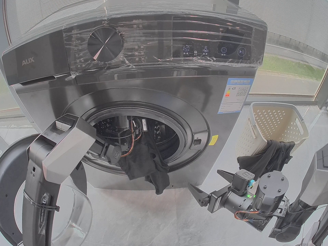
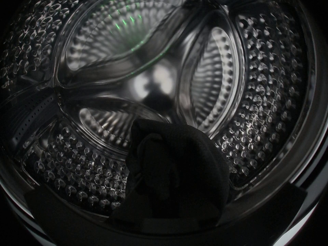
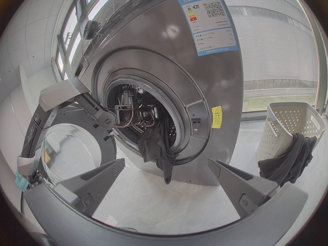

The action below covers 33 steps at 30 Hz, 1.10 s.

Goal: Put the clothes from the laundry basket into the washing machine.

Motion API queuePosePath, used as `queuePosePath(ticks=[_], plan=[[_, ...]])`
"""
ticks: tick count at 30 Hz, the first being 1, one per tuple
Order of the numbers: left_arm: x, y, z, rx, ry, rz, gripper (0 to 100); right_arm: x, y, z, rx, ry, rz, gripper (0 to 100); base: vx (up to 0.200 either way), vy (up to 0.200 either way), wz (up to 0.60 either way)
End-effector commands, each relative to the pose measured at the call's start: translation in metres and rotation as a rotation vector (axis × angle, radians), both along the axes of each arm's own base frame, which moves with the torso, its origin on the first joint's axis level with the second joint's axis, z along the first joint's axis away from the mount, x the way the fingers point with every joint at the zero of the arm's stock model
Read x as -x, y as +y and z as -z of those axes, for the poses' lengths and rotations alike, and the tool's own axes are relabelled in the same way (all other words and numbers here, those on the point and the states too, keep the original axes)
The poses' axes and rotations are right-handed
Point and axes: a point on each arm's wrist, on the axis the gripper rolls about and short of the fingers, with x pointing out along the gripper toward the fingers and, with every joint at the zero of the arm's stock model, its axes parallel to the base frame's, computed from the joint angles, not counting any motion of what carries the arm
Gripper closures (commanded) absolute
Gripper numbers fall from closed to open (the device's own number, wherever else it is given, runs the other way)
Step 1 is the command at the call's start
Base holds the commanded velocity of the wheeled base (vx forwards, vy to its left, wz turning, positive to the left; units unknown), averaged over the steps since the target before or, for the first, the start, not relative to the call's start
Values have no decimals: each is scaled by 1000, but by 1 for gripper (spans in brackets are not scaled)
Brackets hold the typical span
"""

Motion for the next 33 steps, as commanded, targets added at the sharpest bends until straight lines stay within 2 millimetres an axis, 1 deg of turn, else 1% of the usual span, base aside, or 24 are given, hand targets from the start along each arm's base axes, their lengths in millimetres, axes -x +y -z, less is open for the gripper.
queuePosePath(ticks=[1,3,4,7,9,10,11,13,14,16,19,21,22,24,29,33], plan=[[-7,5,-1,13,-16,-19,100,0,0,0,0,0,-1,0,0,0,0],[-5,5,1,13,-9,-18,100,0,0,0,-1,-1,-1,0,0,0,0],[-5,5,1,13,-9,-18,0,0,0,0,-1,-1,-1,0,0,0,0],[8,-2,4,23,33,1,0,0,0,1,3,2,-1,0,0,0,0],[24,-6,3,5,74,32,0,1,-1,1,2,4,0,0,0,0,0],[31,-6,5,-8,104,46,0,0,0,1,0,4,0,0,0,0,0],[33,-6,6,-9,109,49,0,0,0,1,0,4,0,0,0,0,0],[54,-6,14,-40,201,109,0,0,1,0,-5,1,-1,0,0,0,0],[60,-7,18,-50,229,129,0,1,1,0,-5,1,-4,0,0,0,0],[66,-6,23,-63,251,144,0,2,2,0,-3,2,-9,0,0,0,0],[69,-7,30,-78,275,152,0,2,2,0,-3,2,-11,0,0,0,0],[69,-7,30,-78,275,152,0,2,2,0,-3,2,-11,0,0,0,0],[70,-7,40,-96,292,158,0,2,2,0,-5,1,-11,0,0,0,0],[70,-9,47,-103,303,160,0,2,2,0,-5,3,-10,0,0,0,0],[68,-10,63,-112,324,159,0,3,2,-1,-6,0,-11,0,0,0,0],[66,-8,70,-114,331,153,0,3,2,-1,-7,1,-12,0,0,0,0]])
